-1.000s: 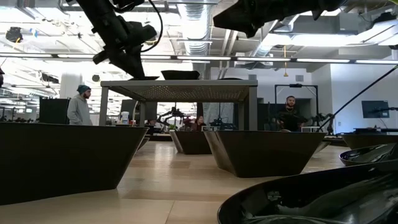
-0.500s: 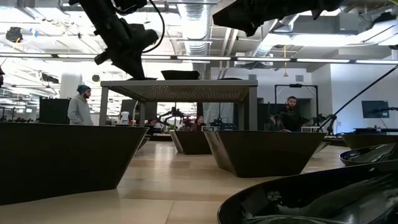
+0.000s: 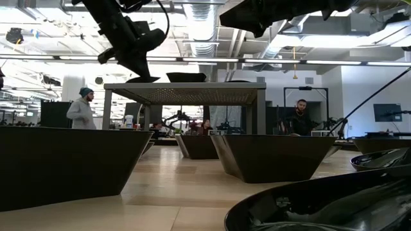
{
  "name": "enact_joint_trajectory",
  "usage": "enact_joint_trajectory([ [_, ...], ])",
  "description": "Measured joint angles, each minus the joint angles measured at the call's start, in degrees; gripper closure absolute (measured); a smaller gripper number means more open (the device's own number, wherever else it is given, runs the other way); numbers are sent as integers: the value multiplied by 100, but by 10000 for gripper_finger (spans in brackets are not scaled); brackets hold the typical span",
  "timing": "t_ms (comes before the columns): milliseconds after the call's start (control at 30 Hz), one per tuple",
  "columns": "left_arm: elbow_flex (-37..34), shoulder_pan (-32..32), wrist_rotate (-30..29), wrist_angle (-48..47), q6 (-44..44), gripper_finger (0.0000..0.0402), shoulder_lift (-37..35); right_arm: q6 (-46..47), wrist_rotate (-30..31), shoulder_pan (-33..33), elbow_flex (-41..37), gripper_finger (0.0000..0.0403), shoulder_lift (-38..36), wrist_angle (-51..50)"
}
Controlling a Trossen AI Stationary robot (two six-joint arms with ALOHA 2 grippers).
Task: Pick & Place Mini shaped plates
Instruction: Stack the black drop-shaped plate on top of the black drop-shaped plate on the shelf
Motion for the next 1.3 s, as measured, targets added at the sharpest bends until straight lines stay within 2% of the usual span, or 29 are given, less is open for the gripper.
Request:
enact_joint_trajectory([
  [267,-7,18,2,-30,-144,397,0,0,0,-1,0,301,-1,-3],
  [433,-256,18,3,-62,-396,396,-4,1,0,-1,0,301,0,-3],
  [1067,-328,18,67,370,-284,332,-4,-151,0,-1,0,301,0,144],
  [1300,-332,-50,-75,415,571,356,-128,-151,0,-1,0,301,0,146],
])
